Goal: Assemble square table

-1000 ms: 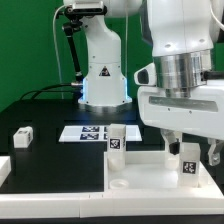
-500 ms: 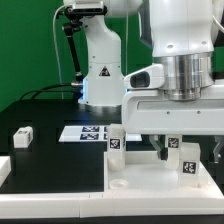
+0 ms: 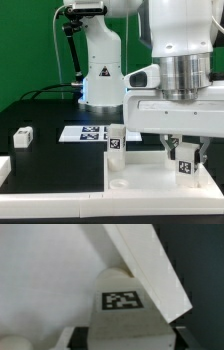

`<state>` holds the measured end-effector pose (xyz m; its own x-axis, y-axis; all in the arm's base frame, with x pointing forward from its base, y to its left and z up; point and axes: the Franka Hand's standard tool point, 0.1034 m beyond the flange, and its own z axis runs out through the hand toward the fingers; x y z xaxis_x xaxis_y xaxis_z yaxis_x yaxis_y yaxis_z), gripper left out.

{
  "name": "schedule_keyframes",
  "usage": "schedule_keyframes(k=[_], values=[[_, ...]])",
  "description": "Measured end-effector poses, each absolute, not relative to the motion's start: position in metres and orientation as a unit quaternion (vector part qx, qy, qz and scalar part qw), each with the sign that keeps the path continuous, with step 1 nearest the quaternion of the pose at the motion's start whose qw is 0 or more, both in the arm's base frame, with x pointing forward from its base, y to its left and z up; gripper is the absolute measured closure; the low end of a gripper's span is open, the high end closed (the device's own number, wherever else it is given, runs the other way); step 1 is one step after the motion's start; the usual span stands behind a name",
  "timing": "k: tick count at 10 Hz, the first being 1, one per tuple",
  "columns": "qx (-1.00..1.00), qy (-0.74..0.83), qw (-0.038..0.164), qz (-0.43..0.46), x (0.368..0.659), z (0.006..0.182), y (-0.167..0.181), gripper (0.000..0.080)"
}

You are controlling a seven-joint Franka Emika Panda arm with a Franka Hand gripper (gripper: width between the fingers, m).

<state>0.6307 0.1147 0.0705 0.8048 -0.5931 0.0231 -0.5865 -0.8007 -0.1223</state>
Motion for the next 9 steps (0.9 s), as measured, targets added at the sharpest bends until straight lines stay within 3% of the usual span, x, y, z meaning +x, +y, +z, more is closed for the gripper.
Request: schedule_keyframes(k=[4, 7, 9], values=[[-0.845, 0.532, 0.062, 0.003, 0.6299, 0.0731, 0.1117, 0.0509], [-0.659, 0.748, 0.072, 0.033, 0.6293, 0.0711, 0.1188, 0.0509], [-0.596, 0.799, 0.074, 0.039, 0.63, 0.0701, 0.1202, 0.0509]])
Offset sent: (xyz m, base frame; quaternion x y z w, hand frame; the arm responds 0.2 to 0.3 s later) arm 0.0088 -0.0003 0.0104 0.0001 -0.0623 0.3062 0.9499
